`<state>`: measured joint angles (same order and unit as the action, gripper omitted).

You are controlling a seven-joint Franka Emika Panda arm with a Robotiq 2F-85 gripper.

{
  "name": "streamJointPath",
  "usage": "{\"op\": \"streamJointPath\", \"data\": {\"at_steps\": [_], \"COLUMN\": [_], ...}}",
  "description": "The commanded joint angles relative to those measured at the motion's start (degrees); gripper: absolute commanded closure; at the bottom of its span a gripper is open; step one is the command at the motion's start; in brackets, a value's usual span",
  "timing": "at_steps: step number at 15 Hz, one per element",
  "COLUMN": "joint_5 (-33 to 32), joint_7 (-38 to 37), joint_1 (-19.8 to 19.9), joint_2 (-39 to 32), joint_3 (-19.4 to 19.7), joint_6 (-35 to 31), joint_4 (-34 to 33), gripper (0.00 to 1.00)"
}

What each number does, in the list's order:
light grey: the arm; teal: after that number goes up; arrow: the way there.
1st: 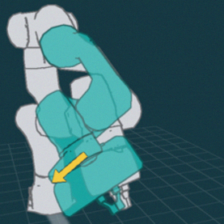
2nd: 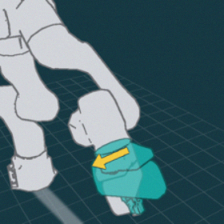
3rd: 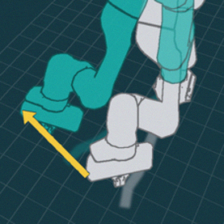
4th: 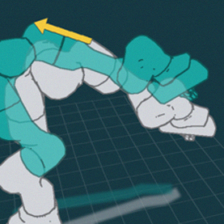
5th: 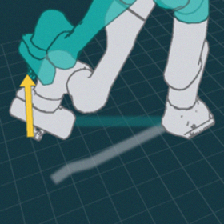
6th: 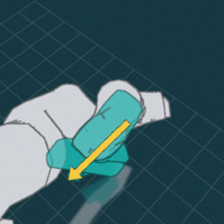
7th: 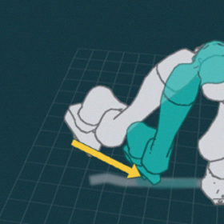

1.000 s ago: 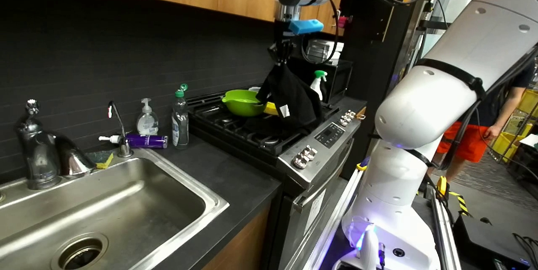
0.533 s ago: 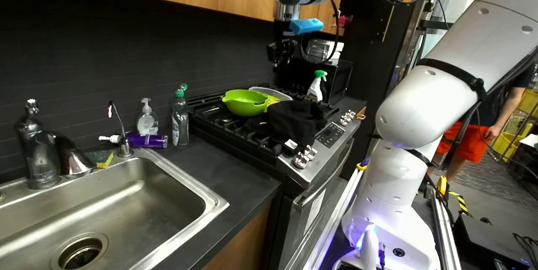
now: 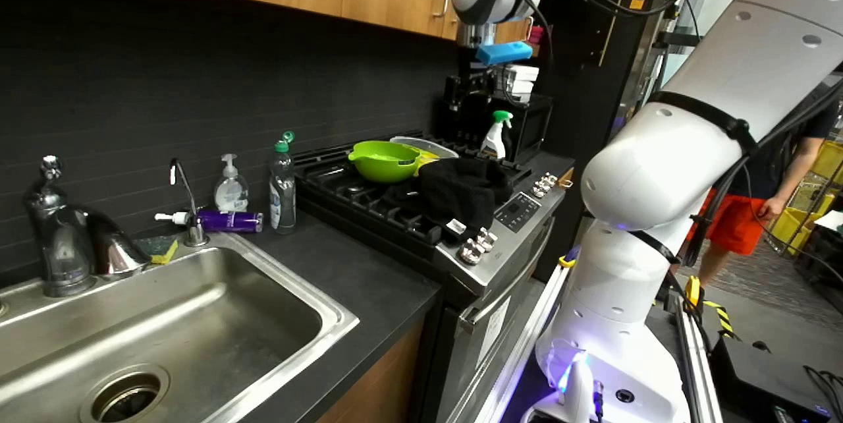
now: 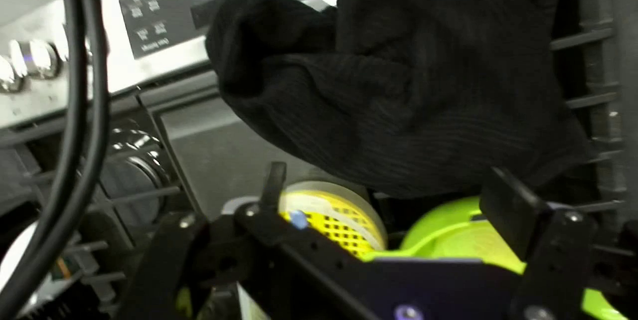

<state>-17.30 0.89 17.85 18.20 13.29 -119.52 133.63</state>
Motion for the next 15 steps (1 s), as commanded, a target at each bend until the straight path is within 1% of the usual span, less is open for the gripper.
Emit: {"op": "streamJointPath", "data": {"at_steps": [1,3,6,10,15], "joint_5": [-2.7,-2.0,-0.6,0.6,3.7], "joint_7": [-3.3,-4.0,-4.5,-4.6,-3.3], "joint_1": [4.8,6.4,6.8,5.5,3.4], "joint_2": [-4.2,-6.2,-8.6,-10.8,-12.4], "joint_3": [4.6,6.7,8.0,7.6,6.8], "joint_6": [0.2,0.7,1.3,1.7,2.4], "joint_4": [-2.1,-3.0,-4.5,-6.0,-6.7], "gripper": [0.00,0.00,0.00,0.00,0.00]}}
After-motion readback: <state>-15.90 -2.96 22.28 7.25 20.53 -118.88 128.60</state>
